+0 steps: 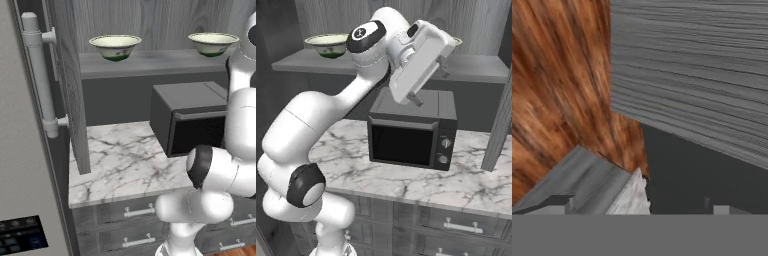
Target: Move the bowls from the cabinet to the plates on the dining table.
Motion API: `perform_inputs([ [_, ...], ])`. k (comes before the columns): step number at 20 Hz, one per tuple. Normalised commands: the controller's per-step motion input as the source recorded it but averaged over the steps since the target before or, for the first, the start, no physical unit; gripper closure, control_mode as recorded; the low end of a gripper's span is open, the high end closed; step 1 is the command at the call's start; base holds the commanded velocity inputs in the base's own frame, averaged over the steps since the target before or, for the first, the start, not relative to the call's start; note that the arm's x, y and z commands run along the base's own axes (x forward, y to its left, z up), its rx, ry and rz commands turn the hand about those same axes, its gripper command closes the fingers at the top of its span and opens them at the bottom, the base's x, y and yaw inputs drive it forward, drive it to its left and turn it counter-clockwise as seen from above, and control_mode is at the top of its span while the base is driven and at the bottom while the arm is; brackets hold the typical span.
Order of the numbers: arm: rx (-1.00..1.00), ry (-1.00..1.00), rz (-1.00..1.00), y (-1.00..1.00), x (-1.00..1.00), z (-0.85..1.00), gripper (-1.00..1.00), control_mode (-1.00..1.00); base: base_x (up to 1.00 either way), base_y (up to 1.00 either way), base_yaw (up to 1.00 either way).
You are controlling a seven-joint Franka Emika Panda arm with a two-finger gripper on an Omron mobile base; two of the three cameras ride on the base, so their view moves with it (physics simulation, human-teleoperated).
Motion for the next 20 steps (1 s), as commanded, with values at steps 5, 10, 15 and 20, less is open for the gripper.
perform_inputs([
  [5,-0.02,-0.25,0.1,0.91,-0.31,0.08,-1.0,-1.0,0.0,0.0,0.0],
  [10,0.01,-0.39,0.07,0.71,-0.3,0.0,-1.0,-1.0,0.0,0.0,0.0],
  [15,0.04,-0.43,0.11,0.66,-0.25,0.0,-1.0,-1.0,0.0,0.0,0.0],
  [20,0.01,-0.47,0.15,0.63,-0.29,0.0,-1.0,-1.0,0.0,0.0,0.0],
])
